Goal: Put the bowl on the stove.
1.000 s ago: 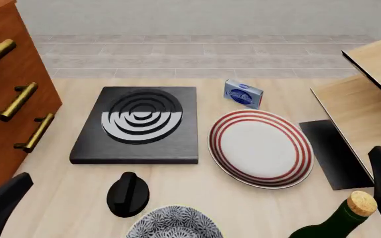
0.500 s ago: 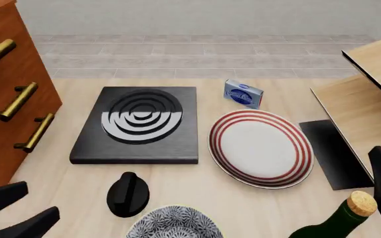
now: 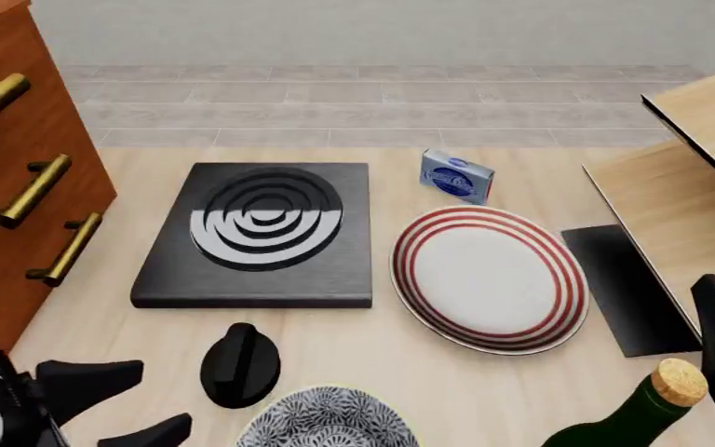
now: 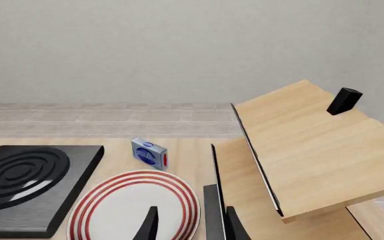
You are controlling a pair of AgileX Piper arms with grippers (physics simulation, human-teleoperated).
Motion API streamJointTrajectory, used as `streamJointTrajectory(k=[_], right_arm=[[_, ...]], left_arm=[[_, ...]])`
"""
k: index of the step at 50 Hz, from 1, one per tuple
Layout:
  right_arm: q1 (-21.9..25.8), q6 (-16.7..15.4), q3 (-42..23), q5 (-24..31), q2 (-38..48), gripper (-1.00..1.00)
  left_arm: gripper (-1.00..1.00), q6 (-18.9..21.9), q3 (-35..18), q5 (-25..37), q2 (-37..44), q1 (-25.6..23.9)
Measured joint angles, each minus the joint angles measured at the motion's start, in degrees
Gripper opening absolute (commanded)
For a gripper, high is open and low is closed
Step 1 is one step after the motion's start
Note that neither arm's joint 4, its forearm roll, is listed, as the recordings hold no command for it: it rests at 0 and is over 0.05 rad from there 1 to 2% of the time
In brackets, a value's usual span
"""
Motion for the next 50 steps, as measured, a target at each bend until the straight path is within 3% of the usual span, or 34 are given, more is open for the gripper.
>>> streamJointTrajectory(k=[23,34,50], right_arm=[[0.00,0.00,0.00,0.00,0.00,1.00],[0.00,0.00,0.00,0.00,0.00,1.00],[0.04,0.00,-0.15,0.16,-0.02,1.00]], left_arm=[[1.00,0.84,3.42,-11.27,10.60,-1.67],[1.00,-0.15,2.31,-14.57,15.29,-3.77],[1.00,-0.93,2.15,-24.68,26.87,-7.46]])
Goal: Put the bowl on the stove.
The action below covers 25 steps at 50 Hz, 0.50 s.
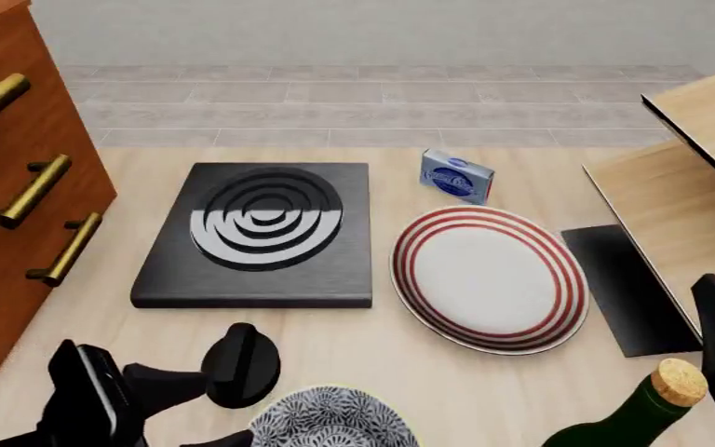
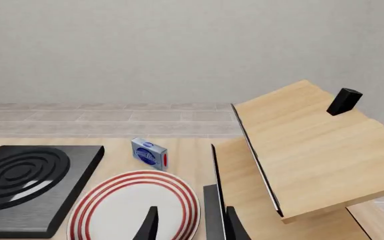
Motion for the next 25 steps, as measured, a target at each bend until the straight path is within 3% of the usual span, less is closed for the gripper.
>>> streamJointTrajectory(k=[25], right_arm=[[0.04,0.00,0.07,-0.07,-0.01,1.00]], left_arm=[[1.00,-0.96,-0.55,-19.15,20.87,-4.17]])
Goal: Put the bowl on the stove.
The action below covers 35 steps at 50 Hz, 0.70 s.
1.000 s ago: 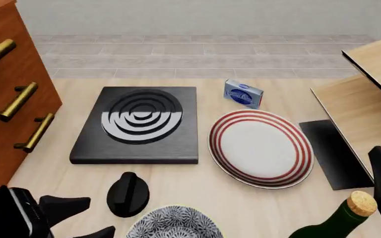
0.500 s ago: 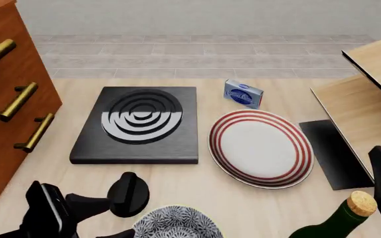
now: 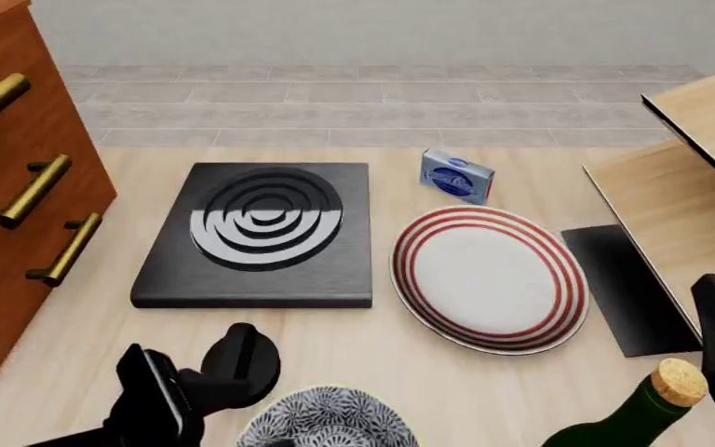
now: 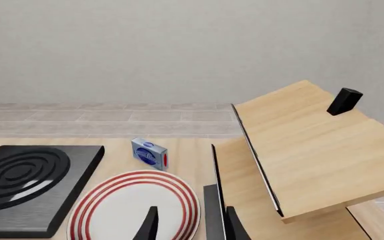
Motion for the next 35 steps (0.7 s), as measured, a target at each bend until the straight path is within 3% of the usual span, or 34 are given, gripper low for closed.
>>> streamJointTrajectory(k=[10,22,35], right_arm=[[0.01,0.00,-0.02,0.02,0.00,1.00],[0.01,-0.01,-0.08,0.08,0.00,1.00],[0.02,-0.01,-0.21,0.21,0.00,1.00]], left_arm=[[1.00,2.11,0.57,-5.01,3.31,-0.12],[1.00,4.42,2.14,-6.57,2.92,2.18],[1.00,4.98,2.68,-13.81,10.01,2.80]])
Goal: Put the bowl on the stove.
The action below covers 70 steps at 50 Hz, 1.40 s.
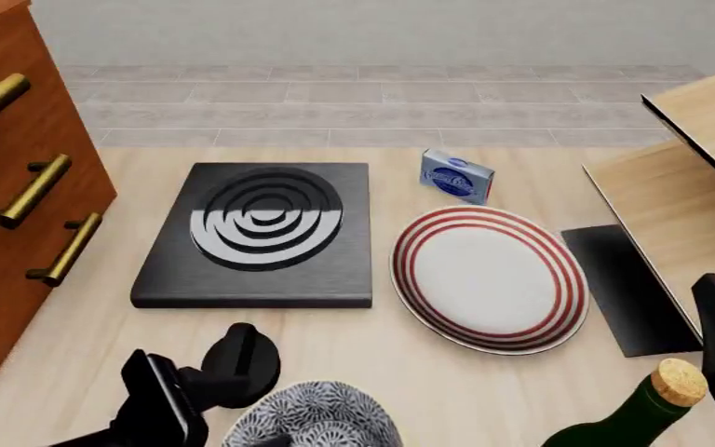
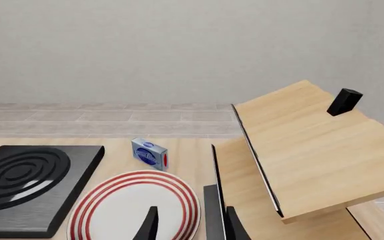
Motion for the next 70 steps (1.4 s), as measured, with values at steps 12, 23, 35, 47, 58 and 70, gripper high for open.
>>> streamJointTrajectory(k=[12,23,35,47,58,70], right_arm=[[0.00,0.00,-0.04,0.05,0.00,1.00],[0.00,0.00,-0.06,0.06,0.00,1.00],[0.00,0.00,-0.06,0.07,0.00,1.00],[0.00,0.00,-0.06,0.07,0.00,1.00],[0.00,0.00,-0.06,0.07,0.00,1.00],[0.00,0.00,-0.06,0.07,0.00,1.00]], left_arm=[[-1.00,0.09,0.04,-7.27,7.25,-0.10],[-1.00,0.65,0.29,-9.89,8.89,-0.40],[-1.00,0.77,0.19,-2.82,0.73,-0.72],[-1.00,1.44,-1.88,21.43,-25.84,0.79],[-1.00,1.34,-8.34,42.91,-46.30,3.84],[-1.00,-1.46,-16.11,55.37,-56.74,8.74]])
